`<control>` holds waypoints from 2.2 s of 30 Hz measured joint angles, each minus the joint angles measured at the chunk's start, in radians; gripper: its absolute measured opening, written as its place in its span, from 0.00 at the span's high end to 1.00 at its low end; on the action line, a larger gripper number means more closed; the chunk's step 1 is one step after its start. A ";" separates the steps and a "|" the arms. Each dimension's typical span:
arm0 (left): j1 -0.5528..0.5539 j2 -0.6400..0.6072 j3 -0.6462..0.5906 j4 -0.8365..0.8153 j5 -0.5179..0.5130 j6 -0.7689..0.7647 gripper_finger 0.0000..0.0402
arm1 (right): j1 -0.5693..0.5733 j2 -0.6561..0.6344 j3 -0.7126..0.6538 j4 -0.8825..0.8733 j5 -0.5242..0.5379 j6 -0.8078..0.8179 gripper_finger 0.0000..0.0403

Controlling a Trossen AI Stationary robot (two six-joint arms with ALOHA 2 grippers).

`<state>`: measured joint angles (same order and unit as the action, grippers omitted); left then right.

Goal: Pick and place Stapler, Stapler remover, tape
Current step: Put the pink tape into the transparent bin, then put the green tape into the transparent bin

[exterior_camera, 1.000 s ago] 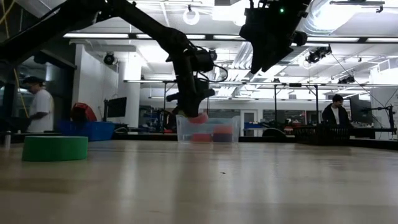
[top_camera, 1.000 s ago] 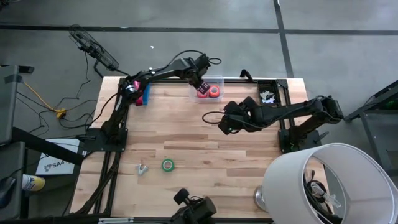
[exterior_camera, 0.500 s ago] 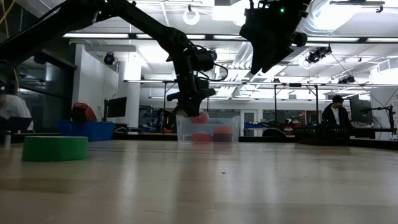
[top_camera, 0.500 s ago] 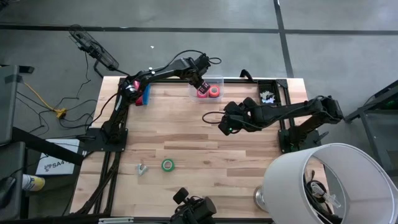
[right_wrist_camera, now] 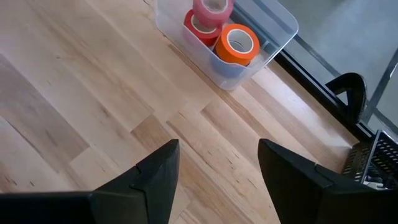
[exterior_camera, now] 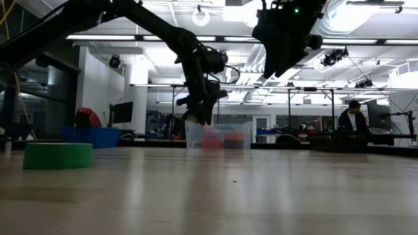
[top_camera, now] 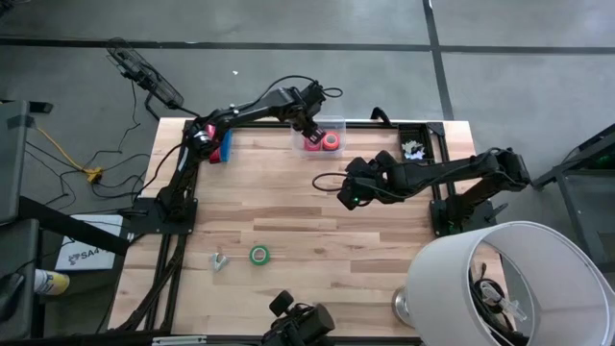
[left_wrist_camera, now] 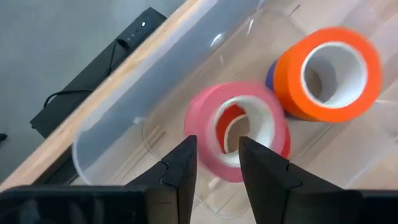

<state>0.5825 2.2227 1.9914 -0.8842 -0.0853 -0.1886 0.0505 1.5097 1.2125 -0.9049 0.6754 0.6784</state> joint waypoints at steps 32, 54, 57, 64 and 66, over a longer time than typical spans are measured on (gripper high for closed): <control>-0.029 -0.113 0.217 -0.549 0.026 0.070 0.71 | 0.002 0.000 0.000 0.000 -0.022 -0.009 0.48; -0.234 -0.360 -0.054 -0.678 -0.058 0.004 0.71 | 0.047 0.000 0.000 -0.005 -0.060 -0.032 0.48; -0.268 -0.427 -0.198 -0.621 -0.055 -0.041 0.71 | 0.061 0.000 0.000 -0.005 -0.058 -0.032 0.48; -0.363 -0.598 -0.536 -0.437 0.061 -0.215 0.71 | 0.078 0.000 0.000 -0.009 -0.058 -0.033 0.48; -0.397 -0.631 -0.609 -0.407 0.084 -0.270 0.71 | 0.082 0.000 0.000 -0.011 -0.061 -0.042 0.48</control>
<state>0.1858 1.5915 1.3828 -1.2915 -0.0015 -0.4583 0.1322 1.5097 1.2129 -0.9157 0.6146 0.6369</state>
